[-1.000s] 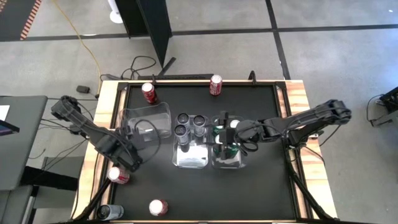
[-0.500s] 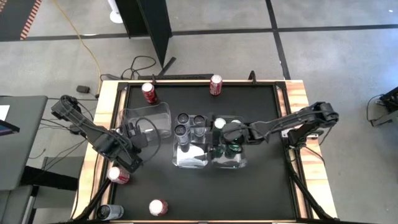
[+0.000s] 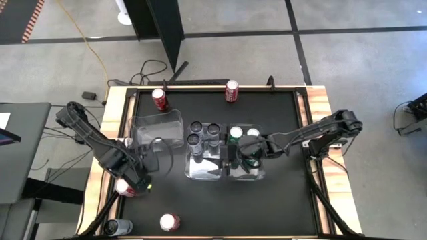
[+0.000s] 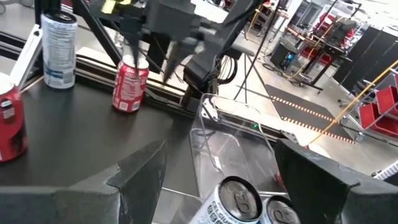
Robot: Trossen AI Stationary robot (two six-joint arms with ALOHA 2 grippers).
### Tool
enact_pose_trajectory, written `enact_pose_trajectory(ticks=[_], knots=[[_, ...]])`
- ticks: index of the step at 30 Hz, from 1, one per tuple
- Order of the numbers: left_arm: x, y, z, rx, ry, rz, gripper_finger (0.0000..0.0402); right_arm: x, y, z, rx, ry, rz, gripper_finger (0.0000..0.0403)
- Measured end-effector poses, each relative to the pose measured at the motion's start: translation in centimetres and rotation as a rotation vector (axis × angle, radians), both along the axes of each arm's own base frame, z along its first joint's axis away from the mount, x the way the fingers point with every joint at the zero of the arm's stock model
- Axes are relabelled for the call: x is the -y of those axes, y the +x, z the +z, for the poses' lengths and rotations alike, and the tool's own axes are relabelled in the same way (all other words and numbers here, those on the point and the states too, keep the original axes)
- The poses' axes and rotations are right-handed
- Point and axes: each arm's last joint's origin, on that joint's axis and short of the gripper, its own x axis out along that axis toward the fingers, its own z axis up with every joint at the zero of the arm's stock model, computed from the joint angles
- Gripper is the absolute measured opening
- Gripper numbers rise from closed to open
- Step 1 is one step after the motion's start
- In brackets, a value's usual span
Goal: Sort soda cans
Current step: Put the bottom left red soda can into the left transparent bin
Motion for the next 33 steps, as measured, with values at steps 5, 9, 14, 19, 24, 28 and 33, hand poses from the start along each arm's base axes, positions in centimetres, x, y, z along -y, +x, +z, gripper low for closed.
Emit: enact_pose_trajectory(ticks=[5, 9, 14, 19, 24, 28, 33], knots=[[2.2, 1.2, -0.3, 0.16, -0.145, -0.153, 0.0218, 0.1, 0.0, -0.1, -0.007, -0.002, -0.002, 0.0315], [4.1, 1.6, 0.4, 0.295, -0.23, -0.286, 0.0235, 0.1, 0.0, -0.2, -0.026, -0.006, -0.003, 0.0315], [4.9, 1.2, 0.7, 0.325, -0.273, -0.288, 0.0259, 0.1, 0.0, -0.3, -0.03, -0.007, -0.002, 0.0315], [6.5, 1.3, 1.0, 0.458, -0.383, -0.293, 0.0276, 0.1, 0.0, -0.3, -0.03, -0.007, -0.003, 0.0315], [7.8, 1.8, 0.6, 0.499, -0.416, -0.216, 0.0278, 0.1, -0.1, -0.3, -0.031, -0.008, -0.003, 0.0315], [8.9, 2.6, -0.9, 0.428, -0.471, -0.085, 0.0278, 0.1, -0.1, -0.3, -0.032, -0.015, -0.001, 0.0315], [10.1, 3.8, -2.9, 0.365, -0.49, -0.031, 0.0277, 0.1, -0.1, -0.3, -0.033, -0.023, 0.001, 0.0315]])
